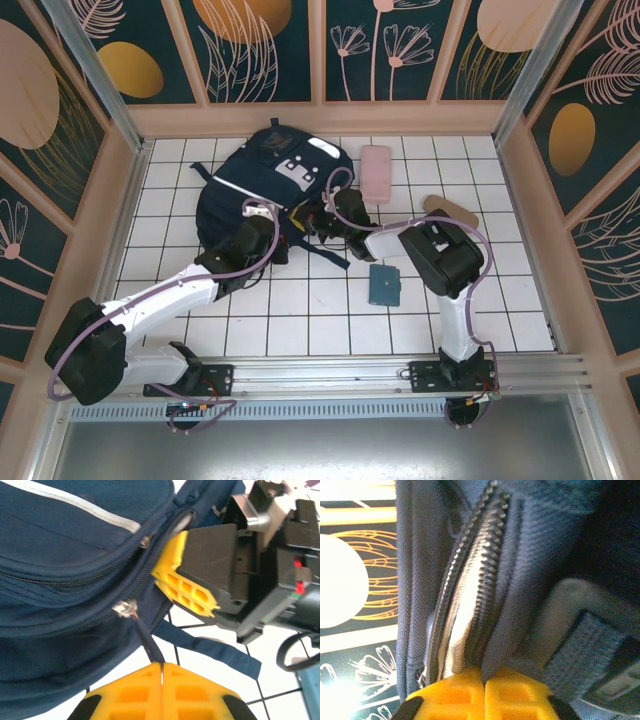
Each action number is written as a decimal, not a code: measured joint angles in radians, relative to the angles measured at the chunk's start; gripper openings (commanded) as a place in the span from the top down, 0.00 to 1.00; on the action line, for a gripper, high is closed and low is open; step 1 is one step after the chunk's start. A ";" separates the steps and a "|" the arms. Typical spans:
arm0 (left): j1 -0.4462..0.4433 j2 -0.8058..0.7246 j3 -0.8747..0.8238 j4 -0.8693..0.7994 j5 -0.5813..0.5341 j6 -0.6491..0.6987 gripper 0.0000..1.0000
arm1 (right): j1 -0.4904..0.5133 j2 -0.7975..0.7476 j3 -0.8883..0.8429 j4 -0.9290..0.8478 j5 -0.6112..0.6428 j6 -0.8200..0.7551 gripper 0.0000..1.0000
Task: Pack the student bag
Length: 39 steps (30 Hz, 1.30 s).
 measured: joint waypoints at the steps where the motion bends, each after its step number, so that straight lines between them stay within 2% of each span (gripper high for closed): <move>1: -0.004 0.000 0.000 0.000 0.006 0.000 1.00 | 0.000 0.003 0.000 0.000 0.001 -0.003 1.00; 5: -0.011 -0.008 0.000 -0.003 -0.003 0.003 1.00 | -0.001 0.004 0.000 -0.021 0.010 -0.028 1.00; 13: -0.011 -0.050 0.000 -0.060 -0.131 -0.003 1.00 | -0.022 -0.049 -0.042 -0.101 0.074 -0.122 1.00; 14: -0.011 -0.050 -0.001 -0.063 -0.135 -0.006 0.96 | -0.029 -0.056 -0.052 -0.101 0.079 -0.127 1.00; 15: -0.011 -0.047 -0.001 -0.065 -0.133 -0.008 0.86 | -0.037 -0.062 -0.061 -0.100 0.083 -0.131 1.00; 17: -0.011 -0.028 -0.001 -0.056 -0.114 -0.020 0.86 | -0.049 -0.074 -0.077 -0.099 0.092 -0.137 1.00; 20: -0.011 0.027 -0.002 -0.027 -0.058 -0.043 0.77 | -0.055 -0.084 -0.090 -0.096 0.100 -0.137 1.00; 23: -0.011 0.097 0.000 0.010 -0.002 -0.074 0.77 | -0.053 -0.087 -0.091 -0.094 0.103 -0.137 1.00; 26: -0.011 0.151 0.002 0.037 0.039 -0.103 0.72 | -0.053 -0.088 -0.095 -0.085 0.103 -0.137 1.00; 31: -0.021 0.233 0.047 0.061 0.059 -0.146 0.61 | -0.048 -0.091 -0.109 -0.057 0.103 -0.136 1.00; 33: -0.027 0.249 0.064 0.069 0.058 -0.158 0.53 | -0.045 -0.094 -0.116 -0.039 0.103 -0.133 1.00; 39: -0.032 0.272 0.104 0.074 0.026 -0.190 0.54 | -0.021 -0.101 -0.117 -0.029 0.103 -0.133 1.00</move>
